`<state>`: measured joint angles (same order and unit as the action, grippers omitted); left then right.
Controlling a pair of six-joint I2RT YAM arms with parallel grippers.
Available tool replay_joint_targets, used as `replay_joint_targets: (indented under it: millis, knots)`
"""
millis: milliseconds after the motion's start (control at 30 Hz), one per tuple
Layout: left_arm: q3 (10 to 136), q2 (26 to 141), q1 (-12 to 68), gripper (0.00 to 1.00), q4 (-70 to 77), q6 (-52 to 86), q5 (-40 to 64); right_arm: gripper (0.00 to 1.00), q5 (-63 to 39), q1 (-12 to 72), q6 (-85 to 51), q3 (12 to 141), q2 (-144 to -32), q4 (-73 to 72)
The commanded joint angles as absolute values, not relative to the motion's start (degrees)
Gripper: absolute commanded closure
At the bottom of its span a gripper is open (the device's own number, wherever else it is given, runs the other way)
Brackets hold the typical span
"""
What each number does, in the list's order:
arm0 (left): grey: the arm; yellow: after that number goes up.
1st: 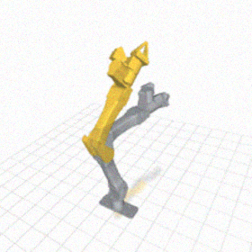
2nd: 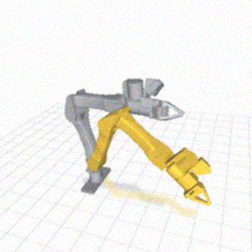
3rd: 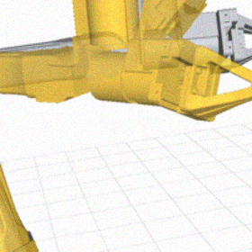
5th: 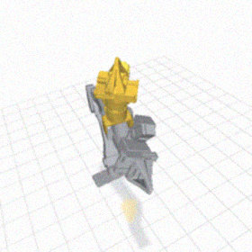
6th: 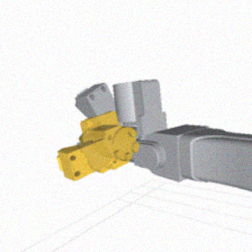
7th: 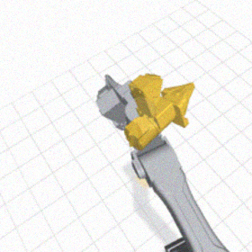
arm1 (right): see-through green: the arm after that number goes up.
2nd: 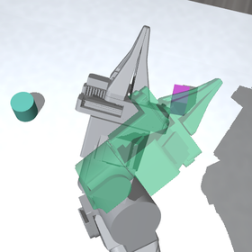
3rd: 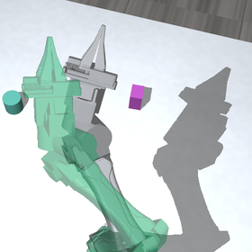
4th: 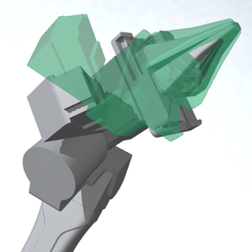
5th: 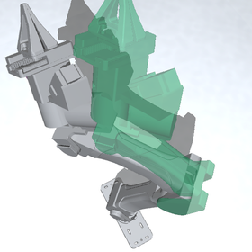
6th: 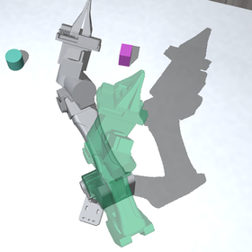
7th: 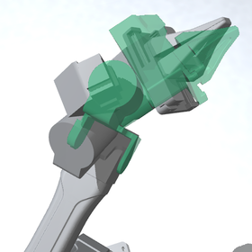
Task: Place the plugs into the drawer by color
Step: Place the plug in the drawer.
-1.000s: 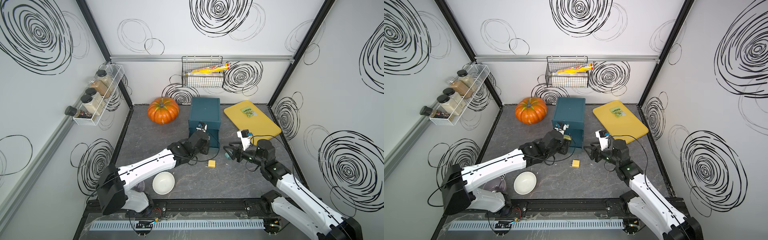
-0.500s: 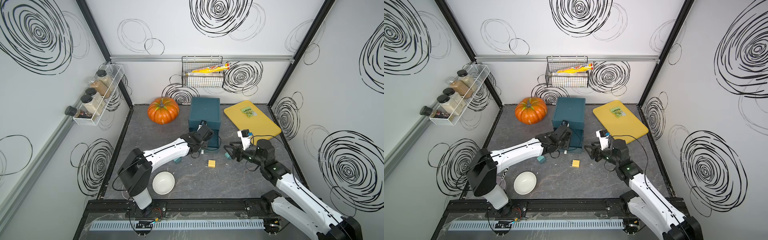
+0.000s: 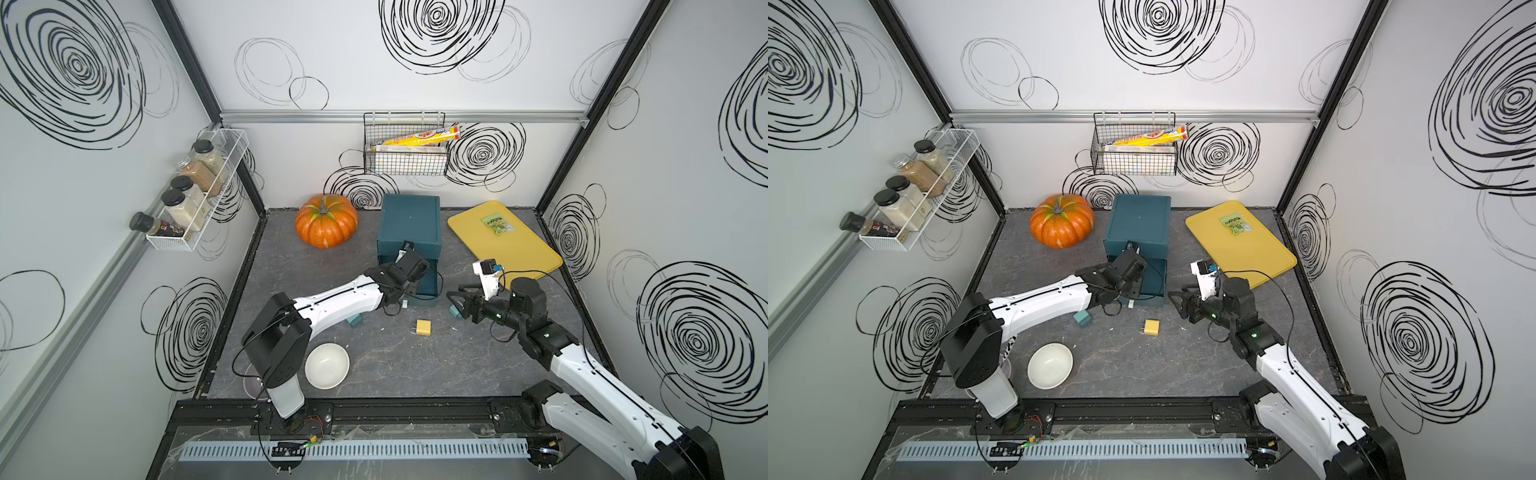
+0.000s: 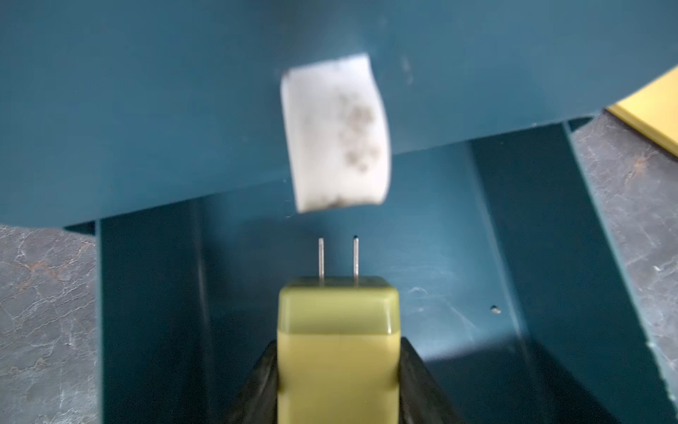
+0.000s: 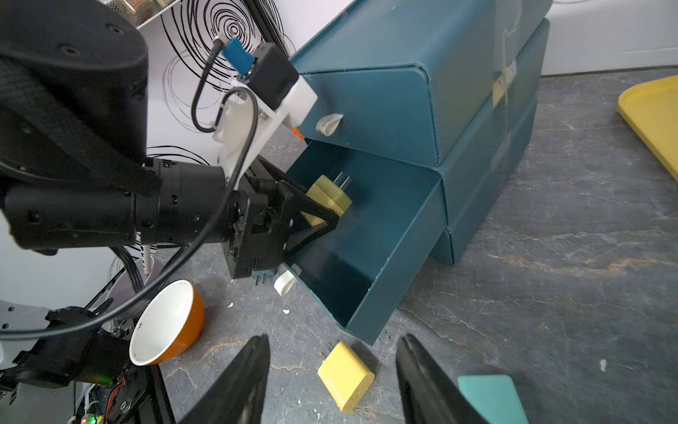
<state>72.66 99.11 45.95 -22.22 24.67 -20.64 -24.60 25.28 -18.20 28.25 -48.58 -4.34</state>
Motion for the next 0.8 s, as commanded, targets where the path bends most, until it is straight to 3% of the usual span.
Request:
replay_joint_targets:
  millis: [0, 167, 333, 767]
  knots:
    - [73.56, 98.67, 45.88, 0.55, -21.92, 24.61, -20.31, 0.40, -24.25, 25.14, -17.46, 28.38, -48.74, -3.98]
    - [73.94, 98.96, 45.73, 0.56, -22.37, 24.67, -20.23, 0.40, -23.92, 25.14, -17.47, 28.39, -48.61, -3.87]
    - [74.01, 98.99, 45.71, 0.44, -22.41, 24.75, -20.13, 0.40, -23.69, 25.14, -17.35, 28.34, -48.43, -3.78]
    - [76.29, 96.05, 45.79, 0.43, -23.94, 25.76, -20.61, 0.40, -26.10, 25.18, -16.95, 28.39, -49.83, -4.19]
